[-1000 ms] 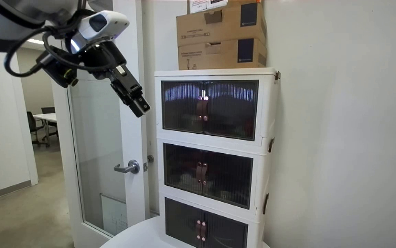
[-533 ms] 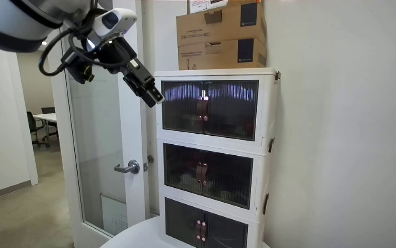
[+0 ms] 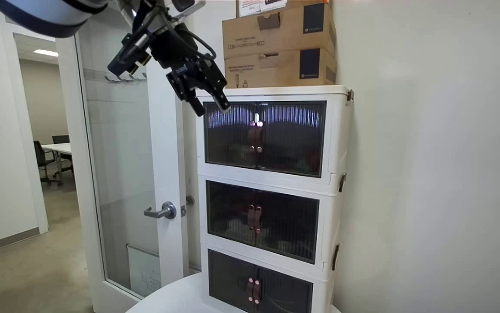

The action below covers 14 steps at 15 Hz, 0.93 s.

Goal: Open the upper part of the cabinet door

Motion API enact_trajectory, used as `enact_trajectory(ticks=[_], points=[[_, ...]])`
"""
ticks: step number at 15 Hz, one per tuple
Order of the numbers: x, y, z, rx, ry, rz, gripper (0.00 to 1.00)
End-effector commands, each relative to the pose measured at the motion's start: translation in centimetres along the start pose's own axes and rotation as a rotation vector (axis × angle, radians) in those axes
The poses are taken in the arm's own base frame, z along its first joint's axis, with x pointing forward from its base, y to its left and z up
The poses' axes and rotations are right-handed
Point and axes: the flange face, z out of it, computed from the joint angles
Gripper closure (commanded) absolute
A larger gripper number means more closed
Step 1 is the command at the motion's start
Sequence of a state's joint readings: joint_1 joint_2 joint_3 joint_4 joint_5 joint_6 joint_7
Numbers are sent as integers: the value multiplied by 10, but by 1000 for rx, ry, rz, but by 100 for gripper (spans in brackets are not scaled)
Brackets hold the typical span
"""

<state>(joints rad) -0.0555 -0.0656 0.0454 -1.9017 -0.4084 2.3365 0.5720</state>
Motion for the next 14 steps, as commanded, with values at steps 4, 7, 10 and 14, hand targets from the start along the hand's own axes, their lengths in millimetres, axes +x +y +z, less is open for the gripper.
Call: enact_trajectory(ticks=[4, 7, 10, 14], points=[[36, -10, 13, 233, -88, -236, 0], [59, 14, 24, 306, -117, -296, 0], [71, 23, 37, 445, -142, -395, 0], [74, 34, 58, 584, -192, -559, 0]])
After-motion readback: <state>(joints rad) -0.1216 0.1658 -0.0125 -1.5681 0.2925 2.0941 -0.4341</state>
